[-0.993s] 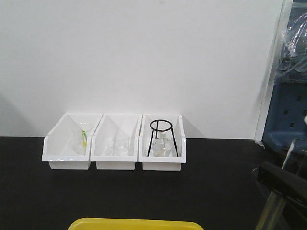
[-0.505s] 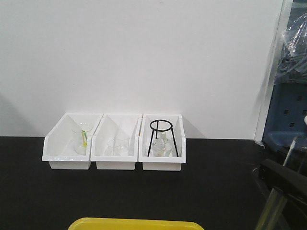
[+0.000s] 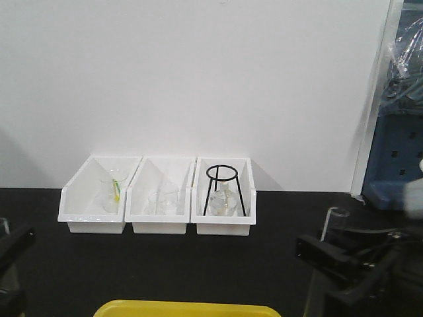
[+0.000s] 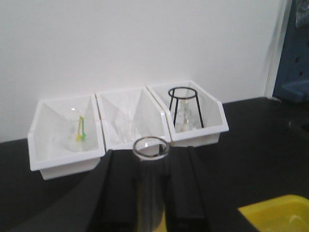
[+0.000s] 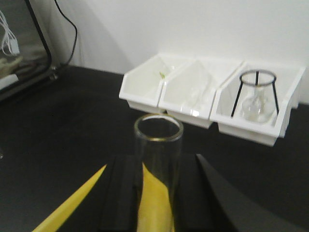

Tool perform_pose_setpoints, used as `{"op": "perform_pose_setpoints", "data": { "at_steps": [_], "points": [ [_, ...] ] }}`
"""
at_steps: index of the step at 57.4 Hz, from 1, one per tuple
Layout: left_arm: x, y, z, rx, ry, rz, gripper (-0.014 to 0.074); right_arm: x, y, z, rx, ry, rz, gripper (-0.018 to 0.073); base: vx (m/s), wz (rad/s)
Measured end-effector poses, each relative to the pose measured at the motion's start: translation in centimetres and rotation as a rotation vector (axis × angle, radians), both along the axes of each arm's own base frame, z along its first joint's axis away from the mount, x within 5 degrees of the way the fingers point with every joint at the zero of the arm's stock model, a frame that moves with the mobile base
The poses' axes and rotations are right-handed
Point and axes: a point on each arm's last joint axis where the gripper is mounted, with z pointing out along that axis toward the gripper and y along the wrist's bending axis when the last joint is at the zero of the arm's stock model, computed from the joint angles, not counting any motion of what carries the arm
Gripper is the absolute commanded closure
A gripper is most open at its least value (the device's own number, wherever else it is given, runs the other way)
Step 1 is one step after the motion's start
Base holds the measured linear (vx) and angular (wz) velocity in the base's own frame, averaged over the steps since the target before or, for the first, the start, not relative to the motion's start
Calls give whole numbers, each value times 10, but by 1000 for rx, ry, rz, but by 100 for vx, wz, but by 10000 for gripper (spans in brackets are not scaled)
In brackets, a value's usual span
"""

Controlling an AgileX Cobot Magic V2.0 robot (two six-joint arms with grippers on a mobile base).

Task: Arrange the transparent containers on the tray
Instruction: 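Lower both held test tubes down into the yellow tray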

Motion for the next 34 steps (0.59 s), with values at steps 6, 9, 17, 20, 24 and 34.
{"op": "perform_pose_setpoints", "data": {
  "at_steps": [6,9,17,20,24,34],
  "points": [
    [16,-18,-18,18,81,-64,478,26,14,-29,-10,151,-9,477,0,0],
    [22,-29,-26,20,123,-100,476,37,20,-43,-9,220,-16,477,0,0],
    [44,-61,-46,-6,267,-156,474,60,32,-75,-35,341,-25,477,0,0],
    [55,-71,-56,-12,334,-155,471,69,37,-83,-43,369,-22,477,0,0],
    [68,-80,-67,-18,410,-135,467,78,42,-91,-44,404,-19,476,0,0],
    [91,-90,-102,24,627,-46,457,98,55,-116,-44,511,-15,464,0,0]
  ]
}}
